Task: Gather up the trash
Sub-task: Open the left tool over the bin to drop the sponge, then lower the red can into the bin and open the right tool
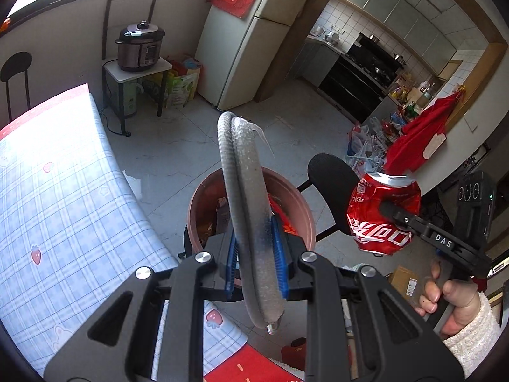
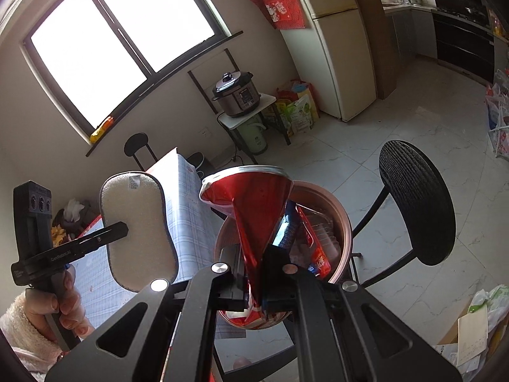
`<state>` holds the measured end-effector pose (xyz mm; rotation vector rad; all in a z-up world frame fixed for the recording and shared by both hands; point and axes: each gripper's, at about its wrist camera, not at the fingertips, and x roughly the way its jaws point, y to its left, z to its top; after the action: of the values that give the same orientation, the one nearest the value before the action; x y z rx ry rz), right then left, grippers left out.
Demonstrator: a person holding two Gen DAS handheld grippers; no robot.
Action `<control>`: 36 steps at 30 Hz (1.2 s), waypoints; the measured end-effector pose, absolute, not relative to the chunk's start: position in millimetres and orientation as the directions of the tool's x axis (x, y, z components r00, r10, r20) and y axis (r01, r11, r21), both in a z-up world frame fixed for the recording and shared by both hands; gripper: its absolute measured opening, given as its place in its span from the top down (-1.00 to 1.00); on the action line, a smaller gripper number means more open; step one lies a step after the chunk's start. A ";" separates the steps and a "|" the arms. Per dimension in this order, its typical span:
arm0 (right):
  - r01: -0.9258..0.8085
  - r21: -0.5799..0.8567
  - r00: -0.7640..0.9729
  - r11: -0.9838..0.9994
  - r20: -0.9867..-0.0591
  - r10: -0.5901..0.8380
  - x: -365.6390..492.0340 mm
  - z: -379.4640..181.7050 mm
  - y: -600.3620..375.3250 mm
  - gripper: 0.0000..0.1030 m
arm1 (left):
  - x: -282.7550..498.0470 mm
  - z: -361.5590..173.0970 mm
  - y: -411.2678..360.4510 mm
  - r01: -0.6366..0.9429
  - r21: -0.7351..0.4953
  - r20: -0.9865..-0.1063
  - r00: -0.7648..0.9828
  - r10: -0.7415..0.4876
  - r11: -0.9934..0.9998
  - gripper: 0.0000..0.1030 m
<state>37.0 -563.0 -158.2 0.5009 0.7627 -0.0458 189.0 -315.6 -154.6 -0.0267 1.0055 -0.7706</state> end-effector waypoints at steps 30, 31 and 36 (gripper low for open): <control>0.320 0.440 0.680 0.839 -0.724 0.120 41.3 -205.8 -607.6 0.89 | 246.4 -214.3 -424.9 0.635 -0.195 -0.838 0.288 -0.464 0.747 -0.01; 0.321 0.435 0.672 0.841 -0.731 0.121 45.2 -208.7 -605.9 0.89 | 242.9 -207.6 -420.4 0.631 -0.207 -0.827 0.295 -0.478 0.748 -0.01; 0.328 0.394 0.621 0.859 -0.775 0.119 71.1 -227.7 -593.2 0.89 | 234.3 -182.3 -386.2 0.583 -0.277 -0.776 0.333 -0.536 0.764 -0.02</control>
<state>71.1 -593.2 -227.7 0.5430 0.9043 -0.1273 234.3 -386.2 -182.3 0.0550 0.9912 -0.7312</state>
